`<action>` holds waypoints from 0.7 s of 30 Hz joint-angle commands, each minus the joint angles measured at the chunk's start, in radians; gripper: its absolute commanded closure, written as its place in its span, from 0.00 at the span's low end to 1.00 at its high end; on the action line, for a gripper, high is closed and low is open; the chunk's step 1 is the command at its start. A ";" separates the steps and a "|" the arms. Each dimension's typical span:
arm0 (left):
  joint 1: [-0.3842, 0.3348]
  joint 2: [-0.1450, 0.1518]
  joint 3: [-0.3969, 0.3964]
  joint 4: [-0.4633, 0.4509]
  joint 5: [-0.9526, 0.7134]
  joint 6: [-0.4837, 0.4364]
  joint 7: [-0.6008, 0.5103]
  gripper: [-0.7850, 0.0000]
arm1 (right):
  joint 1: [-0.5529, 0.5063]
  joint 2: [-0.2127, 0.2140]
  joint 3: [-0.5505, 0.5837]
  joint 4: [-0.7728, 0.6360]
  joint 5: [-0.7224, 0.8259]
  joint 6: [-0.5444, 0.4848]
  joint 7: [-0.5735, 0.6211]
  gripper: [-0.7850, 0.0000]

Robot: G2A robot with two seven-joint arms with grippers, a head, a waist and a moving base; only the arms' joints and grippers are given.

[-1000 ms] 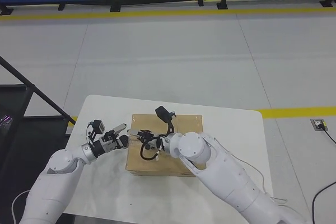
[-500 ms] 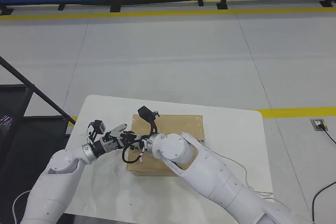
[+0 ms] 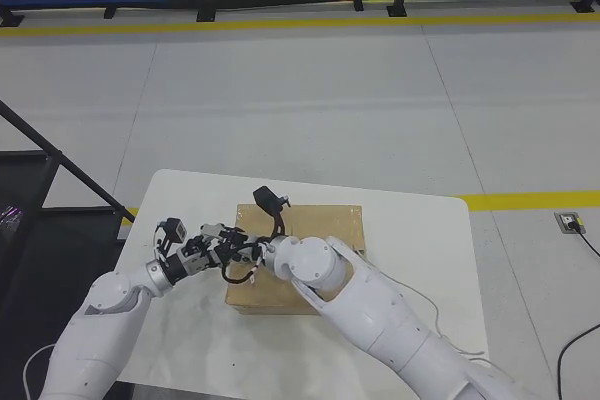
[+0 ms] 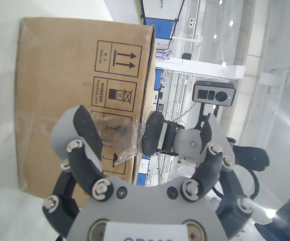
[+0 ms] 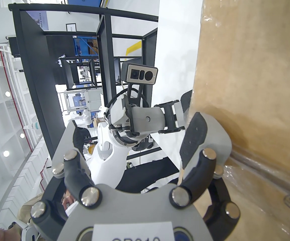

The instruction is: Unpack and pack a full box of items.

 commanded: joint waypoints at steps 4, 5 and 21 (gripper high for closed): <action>0.002 -0.002 0.000 0.008 -0.001 0.000 0.006 0.00 | -0.020 0.014 0.035 -0.037 -0.030 0.029 0.042 0.00; 0.003 -0.003 0.000 0.009 -0.002 0.000 0.005 0.00 | -0.026 0.018 0.044 -0.046 -0.039 0.035 0.049 0.00; -0.001 -0.010 -0.006 0.027 -0.006 -0.026 0.014 0.00 | -0.277 0.128 0.274 -0.363 -0.229 0.175 0.101 0.00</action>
